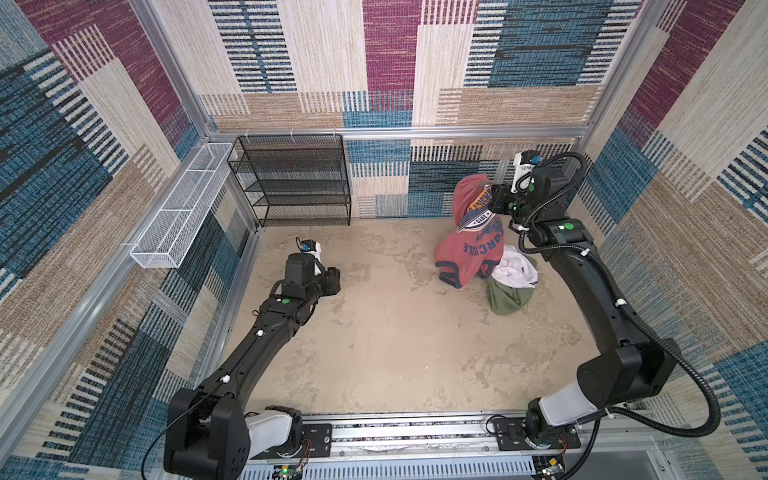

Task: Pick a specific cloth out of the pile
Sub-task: 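Lift the red-pink t-shirt up off the pile with the right gripper, then carry the t-shirt toward the left gripper and lower it onto the table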

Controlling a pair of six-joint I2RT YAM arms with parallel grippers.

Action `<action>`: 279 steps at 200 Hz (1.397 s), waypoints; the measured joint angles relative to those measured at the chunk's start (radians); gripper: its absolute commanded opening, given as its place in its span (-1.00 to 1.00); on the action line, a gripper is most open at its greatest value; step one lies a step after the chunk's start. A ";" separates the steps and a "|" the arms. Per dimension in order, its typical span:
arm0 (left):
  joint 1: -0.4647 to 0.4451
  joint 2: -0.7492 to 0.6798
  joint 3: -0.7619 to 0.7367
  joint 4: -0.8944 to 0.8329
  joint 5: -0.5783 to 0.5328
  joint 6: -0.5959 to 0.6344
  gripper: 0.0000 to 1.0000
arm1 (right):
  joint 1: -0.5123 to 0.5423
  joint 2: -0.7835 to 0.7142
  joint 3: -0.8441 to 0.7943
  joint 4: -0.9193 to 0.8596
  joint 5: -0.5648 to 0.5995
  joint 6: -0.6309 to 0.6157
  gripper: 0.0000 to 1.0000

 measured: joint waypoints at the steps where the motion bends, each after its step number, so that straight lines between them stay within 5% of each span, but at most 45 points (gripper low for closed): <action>1: 0.000 0.000 0.000 0.000 0.000 0.000 0.13 | 0.000 0.000 0.002 0.000 -0.002 0.000 -1.00; 123: 0.000 -0.052 0.068 -0.088 -0.001 -0.001 0.13 | 0.015 0.051 0.233 -0.036 -0.200 0.001 -1.00; 279: 0.000 -0.196 0.204 -0.420 -0.091 -0.034 0.13 | 0.272 0.190 0.512 -0.097 -0.299 -0.006 -1.00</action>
